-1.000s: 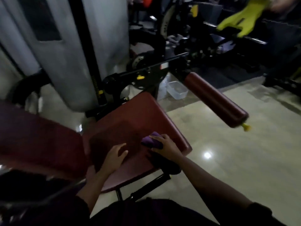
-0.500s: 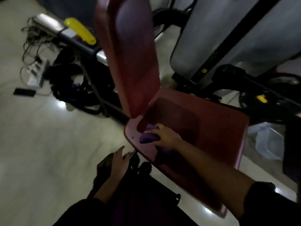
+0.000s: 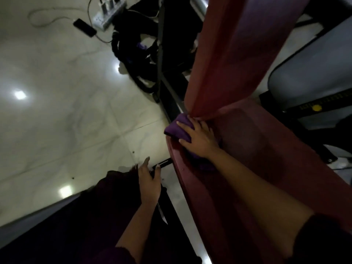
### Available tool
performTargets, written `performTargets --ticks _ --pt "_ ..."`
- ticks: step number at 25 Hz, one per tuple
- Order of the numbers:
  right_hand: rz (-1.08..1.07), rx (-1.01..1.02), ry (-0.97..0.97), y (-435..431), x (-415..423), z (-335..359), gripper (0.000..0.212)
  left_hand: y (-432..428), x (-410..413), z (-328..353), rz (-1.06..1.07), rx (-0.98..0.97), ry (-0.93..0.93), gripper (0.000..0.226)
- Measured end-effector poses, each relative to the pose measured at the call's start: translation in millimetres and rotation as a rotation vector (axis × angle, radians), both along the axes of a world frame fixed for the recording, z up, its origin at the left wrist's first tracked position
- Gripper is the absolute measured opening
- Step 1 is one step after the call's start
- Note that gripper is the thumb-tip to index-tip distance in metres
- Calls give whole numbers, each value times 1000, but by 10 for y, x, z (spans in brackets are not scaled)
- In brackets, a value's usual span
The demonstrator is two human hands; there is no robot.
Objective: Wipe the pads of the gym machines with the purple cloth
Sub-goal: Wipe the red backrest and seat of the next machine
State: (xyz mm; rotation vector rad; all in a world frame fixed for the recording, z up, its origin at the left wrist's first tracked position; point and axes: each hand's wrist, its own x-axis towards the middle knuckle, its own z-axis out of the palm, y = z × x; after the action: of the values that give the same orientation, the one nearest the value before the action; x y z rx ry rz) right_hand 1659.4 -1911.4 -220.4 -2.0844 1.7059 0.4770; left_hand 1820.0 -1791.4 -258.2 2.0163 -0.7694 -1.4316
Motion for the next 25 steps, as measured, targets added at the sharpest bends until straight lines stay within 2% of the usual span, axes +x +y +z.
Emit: performTargets --ticks 2,4,7,10,18,20,23,25 --pt "73 -19 77 78 32 -337 62 37 -4 -65 26 -17 18 46" --pt "53 -113 62 189 30 -479 57 9 35 -76 56 -34 57 43" --pt "76 -198 19 360 8 -448 55 -100 60 -69 69 -72 50 41" --pt "121 -293 65 685 12 -377 45 -224 29 65 39 -70 63 41" --pt "168 -165 1 1137 -58 -92 37 -380 200 450 46 -71 49 34" --pt "90 -143 -63 1234 -194 17 39 -422 208 617 23 -98 77 35" --pt "-188 -165 -148 1120 -331 201 48 -561 150 850 -19 -157 130 37" --pt "-317 -283 -134 863 -425 269 51 -696 90 946 -66 -180 151 39"
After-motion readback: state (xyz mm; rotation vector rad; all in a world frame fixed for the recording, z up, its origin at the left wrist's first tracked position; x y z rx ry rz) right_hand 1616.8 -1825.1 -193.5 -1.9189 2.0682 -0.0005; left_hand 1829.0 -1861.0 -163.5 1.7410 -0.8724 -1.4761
